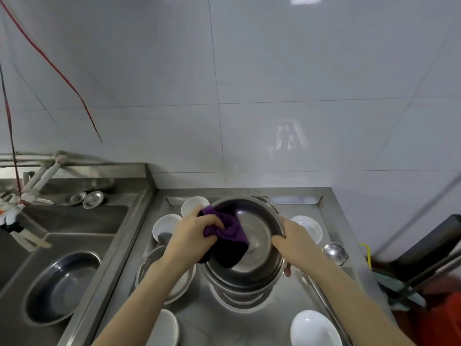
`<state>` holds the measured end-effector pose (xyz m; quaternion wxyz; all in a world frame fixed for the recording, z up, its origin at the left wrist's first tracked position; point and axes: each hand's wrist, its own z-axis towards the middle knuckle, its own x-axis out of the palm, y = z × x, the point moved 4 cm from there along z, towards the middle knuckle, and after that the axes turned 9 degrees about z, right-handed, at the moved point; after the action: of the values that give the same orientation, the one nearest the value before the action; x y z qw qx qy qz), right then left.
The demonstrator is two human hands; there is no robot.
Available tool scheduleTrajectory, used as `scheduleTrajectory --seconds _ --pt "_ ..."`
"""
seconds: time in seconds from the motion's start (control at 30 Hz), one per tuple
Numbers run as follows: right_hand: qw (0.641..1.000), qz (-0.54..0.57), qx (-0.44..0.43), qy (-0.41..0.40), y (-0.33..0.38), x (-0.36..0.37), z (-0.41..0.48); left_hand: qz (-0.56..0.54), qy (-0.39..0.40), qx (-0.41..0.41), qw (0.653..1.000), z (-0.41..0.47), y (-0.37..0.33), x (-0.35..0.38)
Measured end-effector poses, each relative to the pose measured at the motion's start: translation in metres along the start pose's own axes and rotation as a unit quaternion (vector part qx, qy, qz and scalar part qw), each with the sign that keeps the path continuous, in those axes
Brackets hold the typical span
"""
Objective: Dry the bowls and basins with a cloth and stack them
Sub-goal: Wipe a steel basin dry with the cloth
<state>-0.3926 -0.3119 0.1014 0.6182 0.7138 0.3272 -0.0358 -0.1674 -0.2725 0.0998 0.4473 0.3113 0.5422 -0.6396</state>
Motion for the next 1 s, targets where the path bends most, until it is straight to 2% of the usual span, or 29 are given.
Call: scheduleTrajectory --seconds 0.1,0.17,0.33,0.4,0.43,0.5,0.67,0.73,0.83,0.9,1.0 --pt "0.994 0.075 -0.007 -0.080 -0.002 0.010 0.000 -0.067 -0.120 -0.082 0.987 -0.008 -0.003 -0.001" --pt "0.981 0.161 0.000 -0.111 -0.002 0.017 -0.003 -0.122 -0.153 -0.144 0.970 -0.017 -0.002 0.006" --pt "0.948 0.252 0.017 -0.193 -0.003 0.040 -0.007 -0.270 -0.139 -0.324 0.896 -0.047 -0.011 0.045" --pt "0.955 0.224 0.015 -0.191 -0.006 0.048 -0.009 -0.317 -0.121 -0.361 0.868 -0.054 -0.013 0.053" --pt "0.964 0.199 0.011 -0.175 -0.006 0.048 -0.011 -0.314 -0.107 -0.366 0.869 -0.054 -0.010 0.053" --pt "0.978 0.152 0.008 -0.140 -0.004 0.040 -0.009 -0.251 -0.084 -0.332 0.905 -0.049 -0.002 0.047" --pt "1.000 0.009 0.007 -0.007 0.016 -0.004 -0.003 -0.123 -0.020 -0.145 0.981 -0.027 0.002 0.020" --pt "0.992 -0.078 0.028 0.090 0.022 -0.011 0.002 -0.069 0.020 -0.044 0.996 -0.018 -0.003 0.015" --pt "0.962 -0.182 0.064 0.195 0.027 -0.014 0.008 -0.004 0.084 0.093 0.992 -0.012 -0.018 0.017" --pt "0.960 -0.189 0.054 0.197 0.028 -0.013 0.013 0.002 0.085 0.099 0.991 -0.011 -0.021 0.016" --pt "0.981 -0.161 -0.013 0.109 0.020 -0.007 0.016 0.002 0.056 0.053 0.997 -0.007 -0.014 0.012"
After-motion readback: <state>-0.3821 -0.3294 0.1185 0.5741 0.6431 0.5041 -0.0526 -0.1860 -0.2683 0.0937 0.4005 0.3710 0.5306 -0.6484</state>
